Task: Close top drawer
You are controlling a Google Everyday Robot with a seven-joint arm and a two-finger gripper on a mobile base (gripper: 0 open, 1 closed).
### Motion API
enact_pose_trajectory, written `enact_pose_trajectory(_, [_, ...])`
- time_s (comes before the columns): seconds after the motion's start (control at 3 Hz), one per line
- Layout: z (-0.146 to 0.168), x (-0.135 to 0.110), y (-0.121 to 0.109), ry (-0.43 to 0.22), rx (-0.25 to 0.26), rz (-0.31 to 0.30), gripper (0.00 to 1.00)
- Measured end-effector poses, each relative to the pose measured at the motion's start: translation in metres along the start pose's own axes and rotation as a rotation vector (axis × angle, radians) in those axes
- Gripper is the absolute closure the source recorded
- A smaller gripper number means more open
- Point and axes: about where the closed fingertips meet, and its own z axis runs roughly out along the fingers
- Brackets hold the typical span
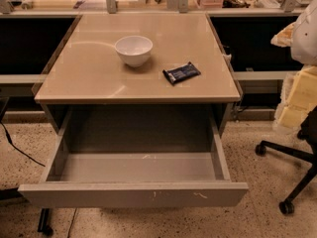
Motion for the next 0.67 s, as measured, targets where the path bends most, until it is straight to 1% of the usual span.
enact_pose_trajectory(0.33, [-0.002, 0.001, 0.003, -0.01, 0.009, 0.001, 0.0])
enact_pose_trajectory(0.67, [-0.006, 0.013, 0.033, -0.063, 0.028, 0.025, 0.0])
